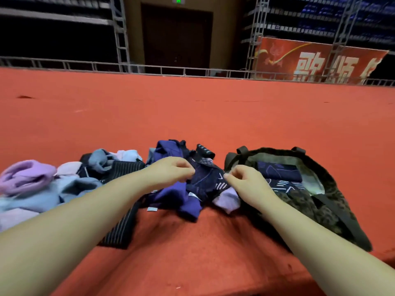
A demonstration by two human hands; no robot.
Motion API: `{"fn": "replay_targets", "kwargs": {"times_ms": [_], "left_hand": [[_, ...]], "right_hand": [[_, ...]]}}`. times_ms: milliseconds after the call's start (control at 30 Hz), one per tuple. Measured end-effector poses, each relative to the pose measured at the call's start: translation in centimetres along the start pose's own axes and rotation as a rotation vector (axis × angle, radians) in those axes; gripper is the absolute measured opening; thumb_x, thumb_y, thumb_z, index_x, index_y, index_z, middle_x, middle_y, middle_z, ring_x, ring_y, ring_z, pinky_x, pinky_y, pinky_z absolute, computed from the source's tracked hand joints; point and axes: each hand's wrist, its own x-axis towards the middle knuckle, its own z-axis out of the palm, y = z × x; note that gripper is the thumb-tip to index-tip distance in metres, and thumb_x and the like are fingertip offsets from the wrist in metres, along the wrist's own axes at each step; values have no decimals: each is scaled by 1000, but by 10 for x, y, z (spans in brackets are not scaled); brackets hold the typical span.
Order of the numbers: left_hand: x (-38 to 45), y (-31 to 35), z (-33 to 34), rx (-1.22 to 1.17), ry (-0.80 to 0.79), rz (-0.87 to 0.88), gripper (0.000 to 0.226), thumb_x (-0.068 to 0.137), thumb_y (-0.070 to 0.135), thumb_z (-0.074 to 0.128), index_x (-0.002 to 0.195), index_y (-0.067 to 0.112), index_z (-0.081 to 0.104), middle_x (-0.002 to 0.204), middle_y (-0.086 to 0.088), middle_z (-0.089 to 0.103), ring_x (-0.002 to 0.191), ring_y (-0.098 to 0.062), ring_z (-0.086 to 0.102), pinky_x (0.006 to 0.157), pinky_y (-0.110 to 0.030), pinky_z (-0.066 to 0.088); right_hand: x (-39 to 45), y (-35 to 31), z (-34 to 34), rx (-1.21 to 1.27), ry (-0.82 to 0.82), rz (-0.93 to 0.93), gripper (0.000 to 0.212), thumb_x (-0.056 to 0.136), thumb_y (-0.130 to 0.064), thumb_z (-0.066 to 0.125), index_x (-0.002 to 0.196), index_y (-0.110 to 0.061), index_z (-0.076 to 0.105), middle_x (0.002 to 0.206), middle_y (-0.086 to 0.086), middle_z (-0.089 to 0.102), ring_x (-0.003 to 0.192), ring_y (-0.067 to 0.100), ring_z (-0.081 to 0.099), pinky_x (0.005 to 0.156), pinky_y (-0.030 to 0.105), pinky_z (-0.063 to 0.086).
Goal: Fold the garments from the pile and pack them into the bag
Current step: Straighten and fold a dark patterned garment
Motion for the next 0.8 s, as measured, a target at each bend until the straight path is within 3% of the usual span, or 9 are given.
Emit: {"fn": "replay_targets", "kwargs": {"times_ms": [167, 267, 400, 467, 533, 667, 800], "left_hand": [[-39, -40, -25, -113, -28, -93, 12, 90, 25, 58, 85, 16, 63, 85, 3, 66, 74, -10, 57, 59, -17, 42], [-57, -58, -28, -151, -37, -171, 12, 94, 26, 54, 89, 21, 63, 88, 7, 67, 75, -7, 59, 61, -17, 43], [-74, -71, -21, -353, -28, -269, 10, 94, 23, 53, 89, 19, 60, 88, 2, 65, 63, -6, 54, 53, -17, 41], [-80, -69, -11, -460, -34, -296, 11, 93, 24, 53, 93, 16, 61, 87, 2, 65, 59, -7, 52, 52, -19, 43], [-83, -68, 2, -526, -62, -300, 14, 94, 25, 52, 96, 15, 62, 86, 2, 66, 59, -5, 56, 51, -20, 45], [-84, -67, 30, -647, -121, -295, 19, 96, 29, 48, 96, 16, 61, 84, 1, 65, 65, -8, 61, 49, -20, 47], [-81, -70, 49, -704, -97, -316, 18, 96, 30, 48, 95, 16, 60, 85, 0, 63, 66, -9, 61, 49, -22, 46]], "right_hand": [[-6, -25, 38, 152, -127, 35, 23, 88, -31, 62, 69, -19, 54, 55, -6, 53, 48, 11, 49, 52, 25, 41], [-9, -41, 63, 113, -178, -22, 17, 84, -33, 67, 77, -19, 59, 71, -5, 62, 64, 10, 54, 66, 32, 47], [-3, -50, 92, -136, -199, 37, 33, 78, -46, 67, 92, -19, 55, 94, 3, 57, 78, 17, 54, 58, 29, 38], [0, -48, 97, -230, -234, 87, 40, 77, -47, 68, 101, -17, 58, 102, 2, 60, 90, 19, 59, 67, 30, 42], [4, -44, 98, -205, -257, 120, 33, 77, -42, 71, 93, -15, 63, 91, 0, 66, 82, 17, 61, 72, 32, 47], [-1, -35, 91, -61, -281, 152, 26, 79, -32, 72, 83, -8, 64, 63, -1, 63, 49, 10, 52, 52, 24, 40], [-10, -31, 87, -53, -285, 160, 27, 82, -34, 70, 70, -14, 56, 57, -5, 54, 45, 7, 45, 43, 17, 32]]}}
